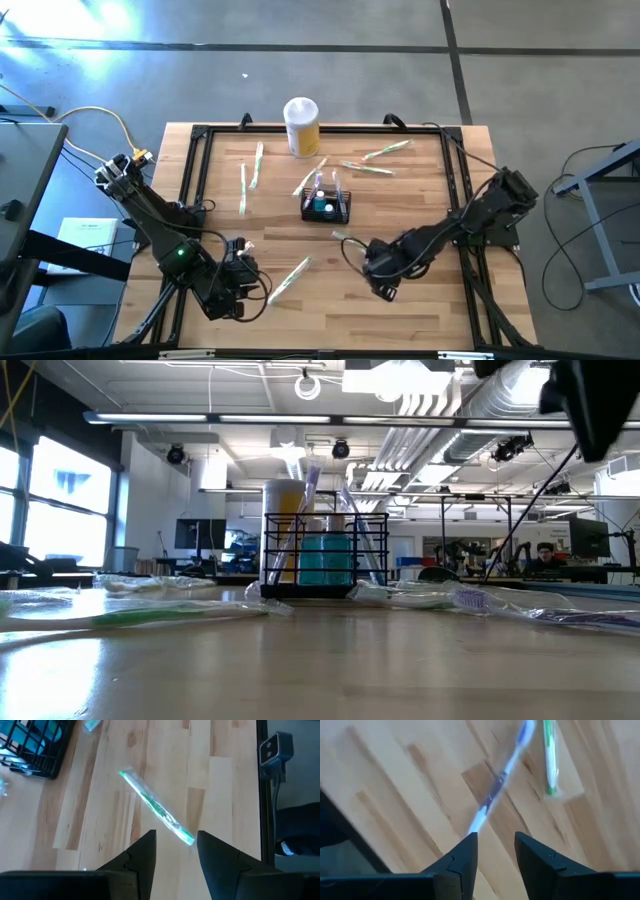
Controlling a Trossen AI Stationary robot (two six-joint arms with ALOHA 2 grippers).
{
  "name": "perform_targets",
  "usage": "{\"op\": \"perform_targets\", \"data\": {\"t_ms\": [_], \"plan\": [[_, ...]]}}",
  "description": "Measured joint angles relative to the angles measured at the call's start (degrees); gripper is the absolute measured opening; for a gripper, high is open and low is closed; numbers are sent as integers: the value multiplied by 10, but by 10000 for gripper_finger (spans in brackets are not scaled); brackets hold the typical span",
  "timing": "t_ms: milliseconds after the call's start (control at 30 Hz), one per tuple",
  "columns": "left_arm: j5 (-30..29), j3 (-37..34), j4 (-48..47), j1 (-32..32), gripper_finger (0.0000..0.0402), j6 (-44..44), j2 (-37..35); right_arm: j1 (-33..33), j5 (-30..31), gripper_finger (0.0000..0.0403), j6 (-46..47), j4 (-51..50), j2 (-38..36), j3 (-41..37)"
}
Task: Pick & Place toothbrushing station
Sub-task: Put the purple toothbrush into the left section wire organizer
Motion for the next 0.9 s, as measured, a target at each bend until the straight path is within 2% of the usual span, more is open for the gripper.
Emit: {"op": "perform_targets", "data": {"t_ms": [133,500,900], "plan": [[1,0,-1,0,138,3,0,19,2,122,57,22,-22,-56],[1,0,-1,0,138,7,0,18,29,122,104,272,-30,-172],[13,0,26,0,138,5,39,-3,74,122,131,318,-30,-181]]}}
